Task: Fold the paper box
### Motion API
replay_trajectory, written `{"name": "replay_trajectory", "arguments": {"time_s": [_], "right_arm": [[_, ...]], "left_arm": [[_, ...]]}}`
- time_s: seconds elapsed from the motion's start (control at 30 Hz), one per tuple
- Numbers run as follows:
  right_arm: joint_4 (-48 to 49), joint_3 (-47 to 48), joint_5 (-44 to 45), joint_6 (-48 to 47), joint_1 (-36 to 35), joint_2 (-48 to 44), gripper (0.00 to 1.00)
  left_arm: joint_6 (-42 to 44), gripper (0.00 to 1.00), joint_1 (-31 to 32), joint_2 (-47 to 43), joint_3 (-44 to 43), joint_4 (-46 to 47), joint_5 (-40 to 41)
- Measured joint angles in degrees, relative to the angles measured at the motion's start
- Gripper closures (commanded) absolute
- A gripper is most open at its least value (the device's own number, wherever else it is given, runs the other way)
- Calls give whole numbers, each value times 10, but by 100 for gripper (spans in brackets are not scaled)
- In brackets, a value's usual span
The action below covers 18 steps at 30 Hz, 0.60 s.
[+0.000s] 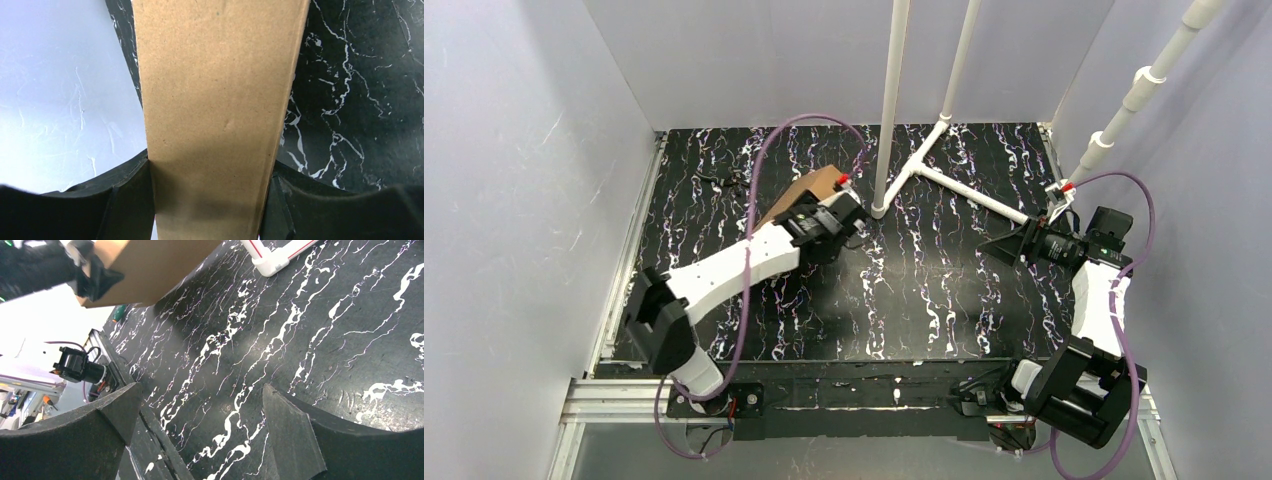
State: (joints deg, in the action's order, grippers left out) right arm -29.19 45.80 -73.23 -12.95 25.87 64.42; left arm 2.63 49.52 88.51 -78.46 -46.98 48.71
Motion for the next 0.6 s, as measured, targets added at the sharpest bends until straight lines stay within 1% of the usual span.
{"name": "replay_trajectory", "arguments": {"time_s": [0.1, 0.13, 0.23, 0.27, 0.3, 0.33, 0.4, 0.47, 0.6], "right_arm": [[7, -4, 0, 4, 0, 0, 2], [7, -6, 0, 6, 0, 0, 2], [8, -6, 0, 8, 0, 0, 2], [8, -6, 0, 8, 0, 0, 2], [8, -6, 0, 8, 0, 0, 2], [8, -6, 0, 8, 0, 0, 2], [9, -6, 0, 8, 0, 0, 2], [9, -6, 0, 8, 0, 0, 2], [9, -6, 2, 8, 0, 0, 2]], "left_arm": [[-32, 66, 31, 56, -2, 0, 42], [-44, 58, 41, 76, -5, -4, 54], [-84, 42, 66, 130, -25, -29, 76], [-99, 38, 73, 144, -32, -38, 80], [-115, 31, 80, 154, -38, -47, 80], [-131, 22, 87, 160, -42, -57, 76], [-158, 11, 96, 162, -50, -77, 53], [-184, 2, 102, 157, -64, -93, 13], [-204, 2, 105, 115, -66, -94, -90]]}}
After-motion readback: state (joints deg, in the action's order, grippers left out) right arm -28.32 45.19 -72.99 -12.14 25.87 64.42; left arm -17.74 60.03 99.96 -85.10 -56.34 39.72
